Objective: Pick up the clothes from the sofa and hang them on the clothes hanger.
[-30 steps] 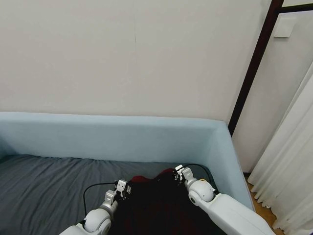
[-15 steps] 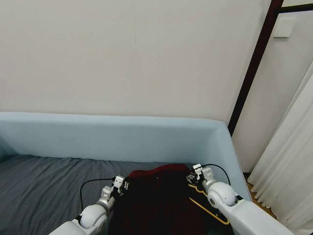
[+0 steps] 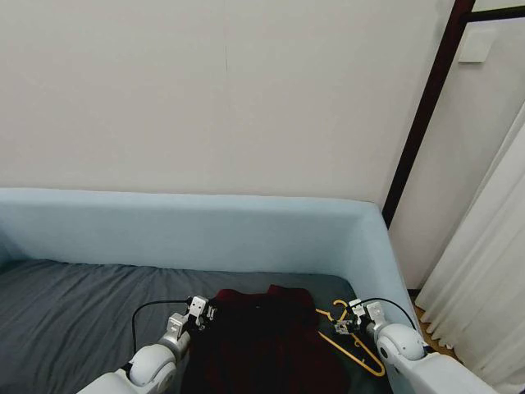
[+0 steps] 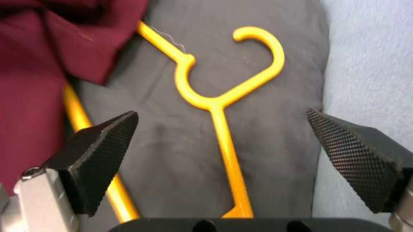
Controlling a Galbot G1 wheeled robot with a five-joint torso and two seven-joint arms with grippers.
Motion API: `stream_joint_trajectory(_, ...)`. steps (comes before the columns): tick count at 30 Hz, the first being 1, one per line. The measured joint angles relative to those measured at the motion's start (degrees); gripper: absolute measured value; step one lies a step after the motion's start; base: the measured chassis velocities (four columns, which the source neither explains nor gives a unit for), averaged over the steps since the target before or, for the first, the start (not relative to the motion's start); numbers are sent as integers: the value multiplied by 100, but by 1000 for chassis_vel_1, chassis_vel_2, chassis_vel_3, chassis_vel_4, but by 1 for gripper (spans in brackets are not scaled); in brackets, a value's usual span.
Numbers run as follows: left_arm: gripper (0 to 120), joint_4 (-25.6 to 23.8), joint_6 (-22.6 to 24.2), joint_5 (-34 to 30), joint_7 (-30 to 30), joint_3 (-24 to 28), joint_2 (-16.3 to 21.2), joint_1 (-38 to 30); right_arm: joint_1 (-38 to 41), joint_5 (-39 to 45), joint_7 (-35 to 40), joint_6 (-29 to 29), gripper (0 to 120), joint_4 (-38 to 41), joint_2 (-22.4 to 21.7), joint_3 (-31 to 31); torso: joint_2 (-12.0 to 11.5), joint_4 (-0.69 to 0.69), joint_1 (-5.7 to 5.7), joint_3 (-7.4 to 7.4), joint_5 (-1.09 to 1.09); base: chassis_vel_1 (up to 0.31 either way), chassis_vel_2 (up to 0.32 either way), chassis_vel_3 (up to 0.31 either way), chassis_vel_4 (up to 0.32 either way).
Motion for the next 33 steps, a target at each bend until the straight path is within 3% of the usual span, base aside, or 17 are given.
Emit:
stream_joint_trajectory(6, 0, -20, 6, -9, -5, -82, 8, 37, 82, -187, -195, 178, 92, -584, 212, 19, 0, 0, 0, 0, -1, 0, 0, 0, 0)
stream_joint_trajectory(13, 0, -61, 12, -11, -13, -132, -37, 80, 90, -267, -502, 390, 66, -1272, 431, 138, 0, 0, 0, 0, -1, 0, 0, 0, 0)
stream_joint_trajectory(21, 0, -106, 19, 5, -16, -183, -27, 131, 84, -96, -590, 356, 35, -1274, 434, 158, 0, 0, 0, 0, 0, 0, 0, 0, 0)
stream_joint_trajectory(26, 0, -121, 20, 15, -16, -199, -25, 156, 92, -46, -592, 319, 23, -1254, 414, 154, 0, -1, 0, 0, -1, 0, 0, 0, 0)
stream_joint_trajectory(29, 0, -136, 20, 32, -14, -231, -14, 188, 103, 23, -593, 254, 8, -1235, 396, 154, 0, -2, 0, 0, -2, 0, 0, 0, 0)
stream_joint_trajectory(33, 0, -148, 20, 49, -11, -253, -4, 221, 85, 40, -515, 169, 5, -1175, 385, 182, 0, -2, 0, 0, -2, 0, 0, 0, 0)
